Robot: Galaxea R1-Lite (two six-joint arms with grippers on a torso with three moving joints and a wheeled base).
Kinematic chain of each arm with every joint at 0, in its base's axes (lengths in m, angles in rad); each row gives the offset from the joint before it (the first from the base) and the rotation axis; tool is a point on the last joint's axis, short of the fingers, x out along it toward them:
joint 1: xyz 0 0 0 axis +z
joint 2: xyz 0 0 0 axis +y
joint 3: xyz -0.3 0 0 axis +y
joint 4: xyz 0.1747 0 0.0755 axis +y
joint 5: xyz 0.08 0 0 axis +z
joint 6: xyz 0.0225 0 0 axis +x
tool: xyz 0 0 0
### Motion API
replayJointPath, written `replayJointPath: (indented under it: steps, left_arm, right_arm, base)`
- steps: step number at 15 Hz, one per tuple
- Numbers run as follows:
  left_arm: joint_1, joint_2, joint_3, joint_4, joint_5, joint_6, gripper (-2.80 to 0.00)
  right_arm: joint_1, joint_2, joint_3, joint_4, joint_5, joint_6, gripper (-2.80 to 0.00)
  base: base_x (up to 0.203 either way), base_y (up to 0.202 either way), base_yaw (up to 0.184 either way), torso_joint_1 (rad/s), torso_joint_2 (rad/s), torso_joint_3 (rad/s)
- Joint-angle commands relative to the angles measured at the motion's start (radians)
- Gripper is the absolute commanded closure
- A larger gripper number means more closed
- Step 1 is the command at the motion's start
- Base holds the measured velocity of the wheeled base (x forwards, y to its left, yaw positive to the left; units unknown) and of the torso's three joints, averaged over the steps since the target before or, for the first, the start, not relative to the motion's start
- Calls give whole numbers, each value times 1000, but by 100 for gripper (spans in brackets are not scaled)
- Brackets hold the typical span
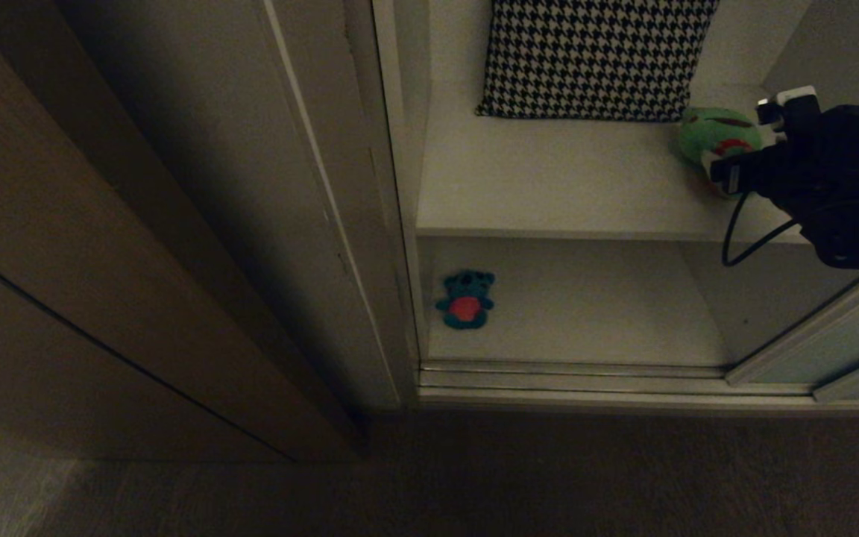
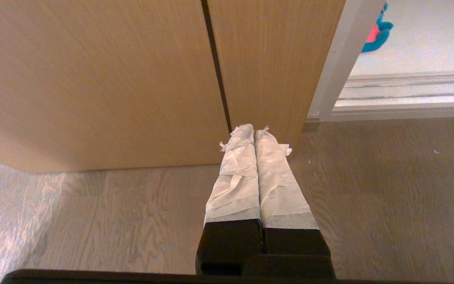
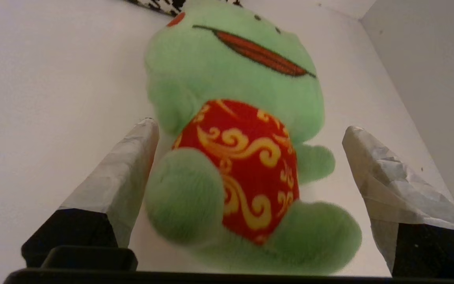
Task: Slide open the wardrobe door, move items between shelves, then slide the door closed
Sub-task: Place the green doll on the lower shelf
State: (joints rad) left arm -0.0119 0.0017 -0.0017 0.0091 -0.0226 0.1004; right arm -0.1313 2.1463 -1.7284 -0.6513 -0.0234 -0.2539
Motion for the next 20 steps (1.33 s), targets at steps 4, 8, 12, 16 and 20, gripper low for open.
replayJointPath:
  steps: [4,8,12,16,20]
  left_arm:
    - [0,1,0,0,1,1,0]
    - [0,1,0,0,0,1,0]
    - [0,1,0,0,0,1,0]
    - [0,1,0,0,0,1,0]
    - [0,1,0,0,0,1,0]
  right_arm:
    - [1,41,-51,-3,0,-4,0]
    - [-2,66,-65,-5,0,-1,0]
    - [-16,49,-73,-1,2,-1,0]
    - [-20,-52,-11,7,0,0,0]
    - [-20,-287,201,82,7,2,0]
  base:
    - [0,0,0,0,0,0]
    - [0,0,0,0,0,0]
    - [0,0,0,0,0,0]
    - [0,0,0,0,0,0]
    - [0,0,0,0,0,0]
